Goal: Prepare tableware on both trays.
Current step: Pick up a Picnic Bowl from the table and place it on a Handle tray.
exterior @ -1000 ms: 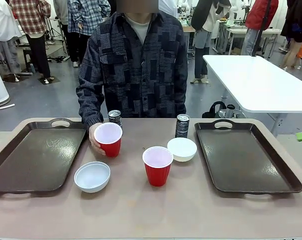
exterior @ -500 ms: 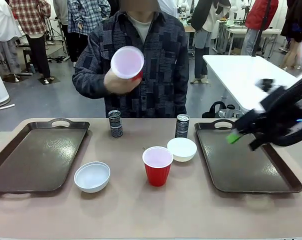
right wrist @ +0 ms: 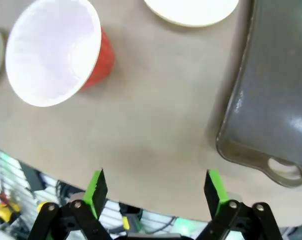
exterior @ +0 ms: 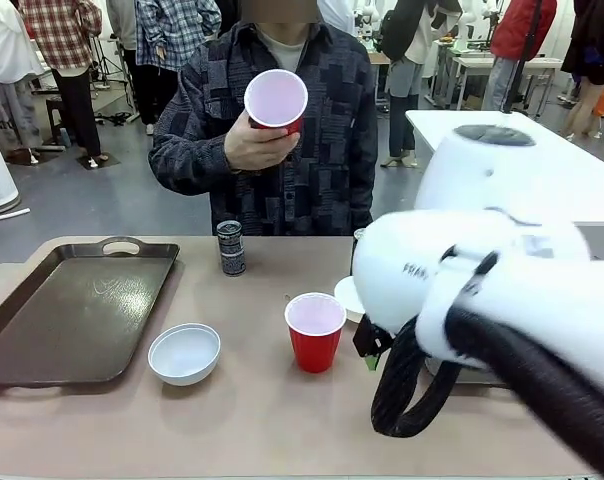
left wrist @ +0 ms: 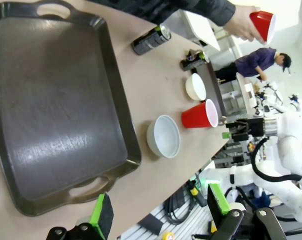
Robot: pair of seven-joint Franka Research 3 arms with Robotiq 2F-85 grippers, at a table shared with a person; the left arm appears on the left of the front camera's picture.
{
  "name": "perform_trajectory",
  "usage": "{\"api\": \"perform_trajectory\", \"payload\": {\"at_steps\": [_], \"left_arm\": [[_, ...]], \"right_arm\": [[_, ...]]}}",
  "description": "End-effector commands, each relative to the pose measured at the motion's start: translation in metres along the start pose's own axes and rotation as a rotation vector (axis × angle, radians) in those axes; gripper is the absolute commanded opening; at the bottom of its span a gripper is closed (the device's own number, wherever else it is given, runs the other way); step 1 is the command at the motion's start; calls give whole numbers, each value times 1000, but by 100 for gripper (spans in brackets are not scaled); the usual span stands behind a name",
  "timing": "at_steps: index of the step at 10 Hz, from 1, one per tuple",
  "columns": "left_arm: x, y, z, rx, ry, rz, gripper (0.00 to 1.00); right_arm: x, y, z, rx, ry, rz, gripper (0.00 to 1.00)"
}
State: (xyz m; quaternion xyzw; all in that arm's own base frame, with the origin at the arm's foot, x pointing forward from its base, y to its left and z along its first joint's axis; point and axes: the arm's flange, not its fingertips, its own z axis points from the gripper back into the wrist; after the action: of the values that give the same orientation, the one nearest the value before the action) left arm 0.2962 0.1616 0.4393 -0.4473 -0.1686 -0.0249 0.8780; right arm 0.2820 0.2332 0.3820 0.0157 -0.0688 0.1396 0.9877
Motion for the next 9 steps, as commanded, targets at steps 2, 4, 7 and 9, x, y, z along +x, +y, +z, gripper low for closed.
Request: {"api": "perform_trajectory", "payload": {"at_steps": [2,4,7,9], "left_arm": [[0,1,2,-20,-16,-15,100],[0,1,2,-20,-16,-15,100],[0,1,2,-20,-16,-15,100],[0,1,2,-20,-16,-15,100]], "right_arm": [[-1,-2,14,31,-12,2,100],[-1,-2,14,31,-12,2,100],[28,-1,8,53,-7,-63,100],[90,7,3,59,-17,-111,100]]}}
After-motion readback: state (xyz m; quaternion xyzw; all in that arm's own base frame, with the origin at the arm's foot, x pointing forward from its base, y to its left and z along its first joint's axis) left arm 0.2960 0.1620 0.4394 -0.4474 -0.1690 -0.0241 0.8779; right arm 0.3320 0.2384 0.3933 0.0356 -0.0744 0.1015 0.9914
